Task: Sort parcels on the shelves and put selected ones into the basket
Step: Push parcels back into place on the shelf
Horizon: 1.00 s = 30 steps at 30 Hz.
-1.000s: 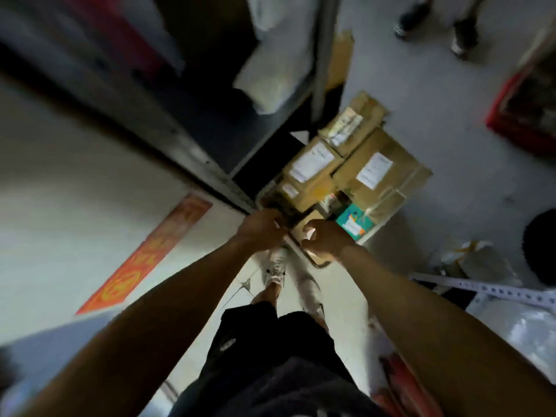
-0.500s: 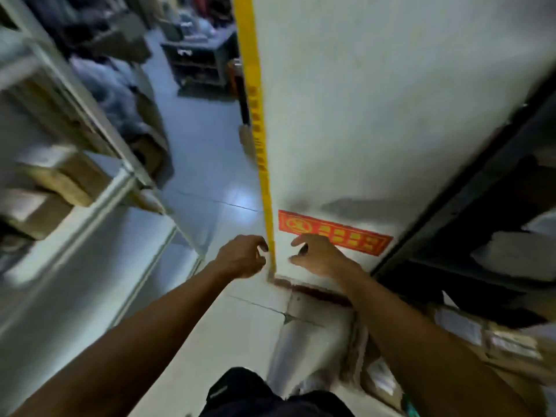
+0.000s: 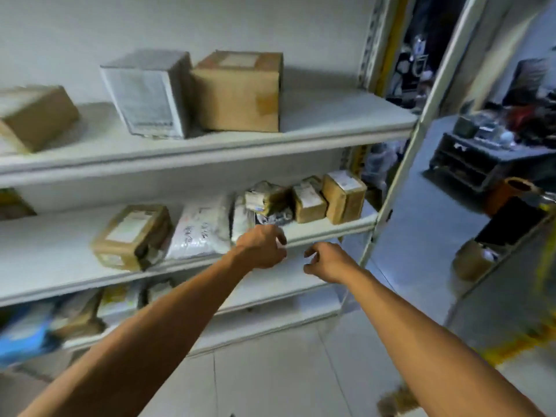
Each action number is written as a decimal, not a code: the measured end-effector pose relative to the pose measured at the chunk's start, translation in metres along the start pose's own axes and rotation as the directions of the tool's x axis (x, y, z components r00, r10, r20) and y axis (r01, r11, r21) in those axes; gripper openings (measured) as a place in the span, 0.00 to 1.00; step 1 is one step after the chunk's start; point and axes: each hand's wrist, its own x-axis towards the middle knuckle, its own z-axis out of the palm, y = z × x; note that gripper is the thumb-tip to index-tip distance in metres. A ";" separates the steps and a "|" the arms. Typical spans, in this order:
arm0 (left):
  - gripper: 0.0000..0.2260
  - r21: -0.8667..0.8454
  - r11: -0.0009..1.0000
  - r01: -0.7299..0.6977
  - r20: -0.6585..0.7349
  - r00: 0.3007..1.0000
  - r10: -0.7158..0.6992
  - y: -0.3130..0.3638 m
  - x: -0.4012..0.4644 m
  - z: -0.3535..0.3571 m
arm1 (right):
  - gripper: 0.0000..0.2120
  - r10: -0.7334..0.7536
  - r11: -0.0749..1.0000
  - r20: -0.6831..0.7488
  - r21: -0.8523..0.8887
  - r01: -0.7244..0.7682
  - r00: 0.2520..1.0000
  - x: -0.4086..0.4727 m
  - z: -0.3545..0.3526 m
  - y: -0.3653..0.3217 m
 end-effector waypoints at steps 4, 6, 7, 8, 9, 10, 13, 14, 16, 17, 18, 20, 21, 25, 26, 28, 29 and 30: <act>0.10 -0.072 0.997 0.039 -0.221 0.974 -0.054 -0.019 0.003 -0.077 | 0.09 -0.218 0.975 -0.138 -0.070 0.210 0.966 0.041 -0.042 -0.073; 0.08 -0.089 0.996 0.028 -0.323 0.945 -0.056 -0.019 0.005 -0.123 | 0.07 -0.312 0.950 -0.256 -0.082 0.301 0.915 0.056 -0.073 -0.113; 0.08 -0.091 0.996 0.012 -0.378 0.924 -0.046 -0.016 0.006 -0.145 | 0.08 -0.351 0.935 -0.310 -0.075 0.346 0.884 0.060 -0.090 -0.133; 0.08 -0.081 0.997 -0.007 -0.438 0.899 -0.030 -0.013 0.008 -0.166 | 0.08 -0.403 0.911 -0.367 -0.070 0.407 0.838 0.063 -0.105 -0.151; 0.08 -0.067 0.997 -0.025 -0.497 0.868 -0.012 -0.009 0.008 -0.187 | 0.08 -0.461 0.874 -0.429 -0.068 0.481 0.777 0.066 -0.120 -0.168; 0.08 -0.053 0.997 -0.048 -0.554 0.833 0.010 -0.004 0.009 -0.208 | 0.08 -0.511 0.829 -0.493 -0.068 0.554 0.704 0.065 -0.134 -0.184; 0.07 -0.045 0.992 -0.119 -0.687 0.725 0.056 0.010 0.011 -0.268 | 0.07 -0.597 0.669 -0.659 -0.093 0.737 0.458 0.061 -0.173 -0.224; 0.07 -0.037 0.989 -0.144 -0.724 0.686 0.073 0.015 0.012 -0.287 | 0.07 -0.610 0.613 -0.702 -0.125 0.780 0.367 0.058 -0.187 -0.235; 0.08 0.009 0.982 -0.188 -0.788 0.604 0.122 0.026 0.015 -0.321 | 0.06 -0.615 0.520 -0.765 -0.215 0.826 0.188 0.056 -0.213 -0.254; 0.08 0.040 0.977 -0.209 -0.805 0.572 0.156 0.033 0.017 -0.337 | 0.06 -0.608 0.485 -0.787 -0.259 0.835 0.109 0.057 -0.228 -0.262; 0.08 0.071 0.970 -0.231 -0.817 0.545 0.189 0.038 0.020 -0.351 | 0.06 -0.595 0.457 -0.803 -0.298 0.838 0.039 0.057 -0.243 -0.270; 0.08 0.122 0.954 -0.273 -0.836 0.490 0.247 0.051 0.027 -0.374 | 0.06 -0.562 0.426 -0.824 -0.371 0.825 -0.080 0.057 -0.276 -0.283; 0.08 0.143 0.947 -0.289 -0.843 0.465 0.270 0.058 0.030 -0.384 | 0.06 -0.541 0.428 -0.831 -0.405 0.808 -0.130 0.058 -0.293 -0.289; 0.07 0.229 0.911 -0.342 -0.856 0.375 0.356 0.082 0.043 -0.408 | 0.06 -0.417 0.514 -0.863 -0.484 0.708 -0.287 0.067 -0.356 -0.313; 0.06 0.244 0.902 -0.357 -0.860 0.350 0.371 0.087 0.049 -0.411 | 0.08 -0.392 0.553 -0.875 -0.471 0.687 -0.285 0.068 -0.371 -0.316; 0.06 0.264 0.889 -0.374 -0.863 0.319 0.391 0.096 0.056 -0.416 | 0.16 -0.392 0.665 -0.896 -0.433 0.608 -0.209 0.078 -0.403 -0.325; 0.06 0.272 0.883 -0.383 -0.864 0.307 0.399 0.099 0.059 -0.417 | 0.22 -0.431 0.723 -0.894 -0.422 0.547 -0.120 0.083 -0.418 -0.328; 0.06 0.276 0.878 -0.391 -0.865 0.298 0.404 0.102 0.062 -0.419 | 0.29 -0.471 0.769 -0.882 -0.407 0.493 0.005 0.087 -0.432 -0.331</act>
